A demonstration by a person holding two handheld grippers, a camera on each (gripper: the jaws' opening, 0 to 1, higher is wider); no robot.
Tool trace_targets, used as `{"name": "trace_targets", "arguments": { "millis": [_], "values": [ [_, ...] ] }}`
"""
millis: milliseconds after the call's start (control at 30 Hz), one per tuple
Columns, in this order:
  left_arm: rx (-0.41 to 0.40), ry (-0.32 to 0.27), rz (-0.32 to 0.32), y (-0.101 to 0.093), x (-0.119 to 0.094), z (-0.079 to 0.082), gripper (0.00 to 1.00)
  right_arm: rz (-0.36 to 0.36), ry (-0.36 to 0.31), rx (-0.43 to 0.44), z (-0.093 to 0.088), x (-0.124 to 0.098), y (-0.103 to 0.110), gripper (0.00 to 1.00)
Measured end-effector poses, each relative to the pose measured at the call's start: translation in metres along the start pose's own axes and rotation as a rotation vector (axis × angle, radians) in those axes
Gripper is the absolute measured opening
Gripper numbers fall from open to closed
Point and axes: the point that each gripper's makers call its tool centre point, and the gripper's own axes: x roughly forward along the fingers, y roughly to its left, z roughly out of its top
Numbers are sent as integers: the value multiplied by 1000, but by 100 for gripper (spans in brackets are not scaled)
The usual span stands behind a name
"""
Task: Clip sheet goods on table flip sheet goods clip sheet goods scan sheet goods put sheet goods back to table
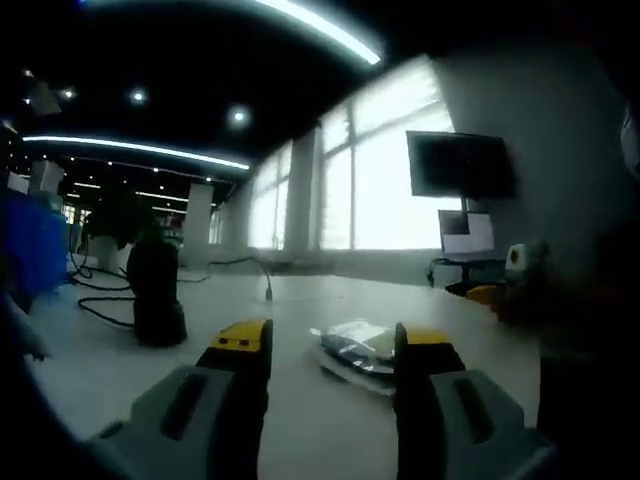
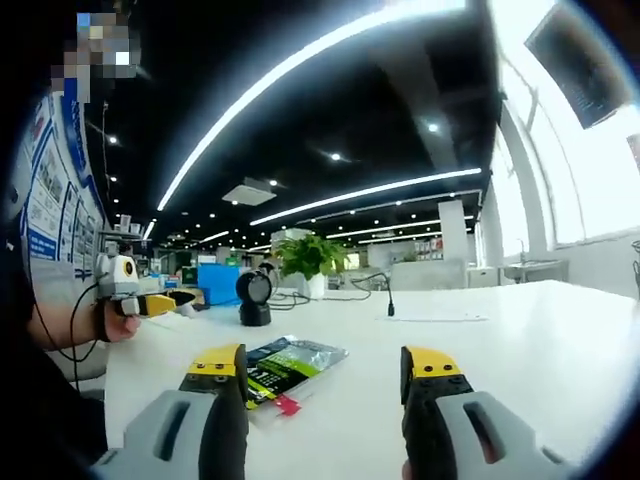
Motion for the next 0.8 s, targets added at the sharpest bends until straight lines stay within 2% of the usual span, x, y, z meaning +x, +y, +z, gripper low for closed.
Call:
{"name": "trace_targets", "arguments": {
  "millis": [33,67,167,200,367,433,500,567,700,800],
  "values": [
    [5,4,2,1,0,-2,42,2,19,-26,0,-1,-1,56],
    [17,10,5,2,0,-3,42,4,-30,17,8,0,1,56],
    [36,0,6,1,0,-1,42,11,-19,17,6,1,1,57],
    [43,4,4,0,1,-2,42,7,3,-8,2,2,0,56],
    [74,33,-6,-3,2,-8,43,19,15,-27,-1,3,2,56],
    [65,40,-3,0,3,-9,43,19,14,-20,-1,2,1,55],
    [-27,23,-9,3,7,-6,43,19,9,-7,0,3,0,55],
    [-17,18,10,11,9,-3,42,16,9,-1,0,3,-1,55],
    [2,26,10,8,6,-6,41,12,12,-8,-1,3,-1,54],
    [38,5,14,9,6,-3,42,6,19,-18,-2,3,-1,54]
  ]
}}
